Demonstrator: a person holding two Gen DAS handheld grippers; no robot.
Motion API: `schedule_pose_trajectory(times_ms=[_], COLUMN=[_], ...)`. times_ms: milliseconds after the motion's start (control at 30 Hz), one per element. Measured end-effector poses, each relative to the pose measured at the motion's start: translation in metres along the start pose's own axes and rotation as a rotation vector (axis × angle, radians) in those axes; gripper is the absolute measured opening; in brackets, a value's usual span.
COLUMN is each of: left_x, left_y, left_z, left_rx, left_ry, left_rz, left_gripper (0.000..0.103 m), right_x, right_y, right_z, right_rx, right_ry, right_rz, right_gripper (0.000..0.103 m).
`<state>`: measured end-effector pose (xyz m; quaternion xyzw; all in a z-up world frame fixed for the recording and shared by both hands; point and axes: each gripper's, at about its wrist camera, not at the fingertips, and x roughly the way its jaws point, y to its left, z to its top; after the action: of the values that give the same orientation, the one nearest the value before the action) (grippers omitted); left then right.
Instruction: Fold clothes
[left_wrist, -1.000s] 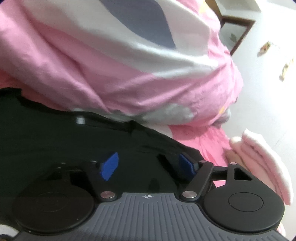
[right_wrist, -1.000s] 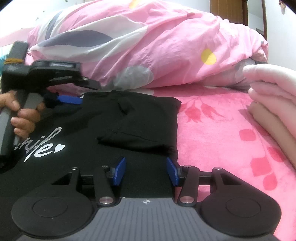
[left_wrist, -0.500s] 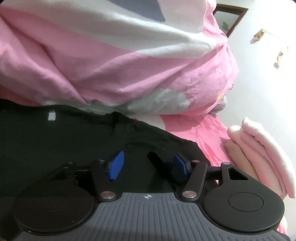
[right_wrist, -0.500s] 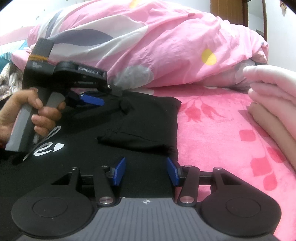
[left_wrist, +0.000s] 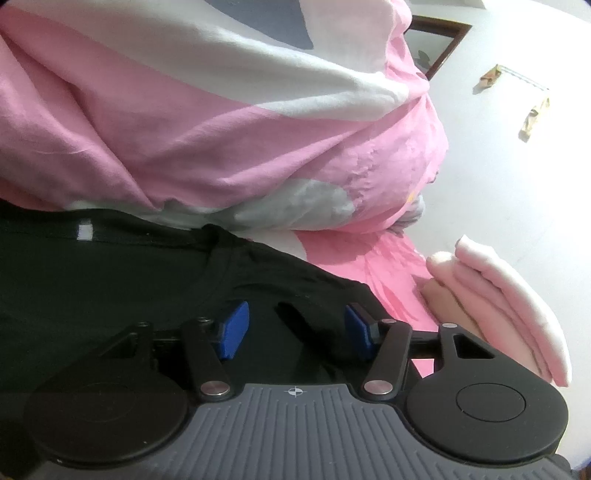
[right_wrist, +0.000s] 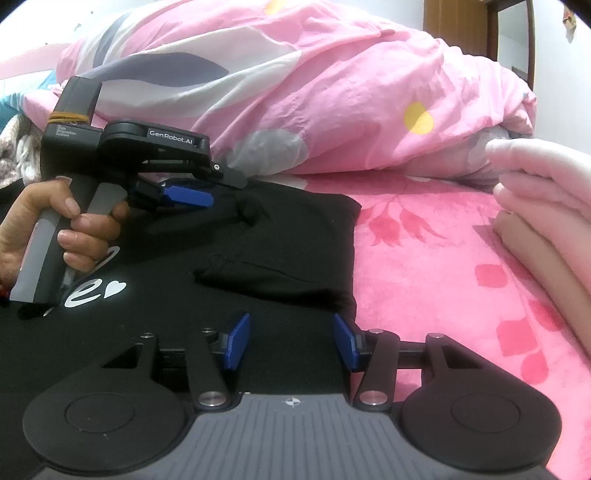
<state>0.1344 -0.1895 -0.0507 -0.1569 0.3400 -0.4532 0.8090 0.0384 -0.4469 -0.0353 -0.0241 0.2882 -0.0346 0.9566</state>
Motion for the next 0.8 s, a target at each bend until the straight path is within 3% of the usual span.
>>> schedule_pose_trajectory(times_ms=[800], left_x=[-0.0023], left_y=[0.0066], left_z=[-0.0020], left_rx=[-0.028], left_ry=[-0.008], left_rz=[-0.041], left_gripper=[0.053], right_x=[0.0012], right_y=[-0.0013], right_z=[-0.0003], right_rx=[-0.007], right_ry=[0.001], right_rz=[-0.001], right_gripper=[0.054])
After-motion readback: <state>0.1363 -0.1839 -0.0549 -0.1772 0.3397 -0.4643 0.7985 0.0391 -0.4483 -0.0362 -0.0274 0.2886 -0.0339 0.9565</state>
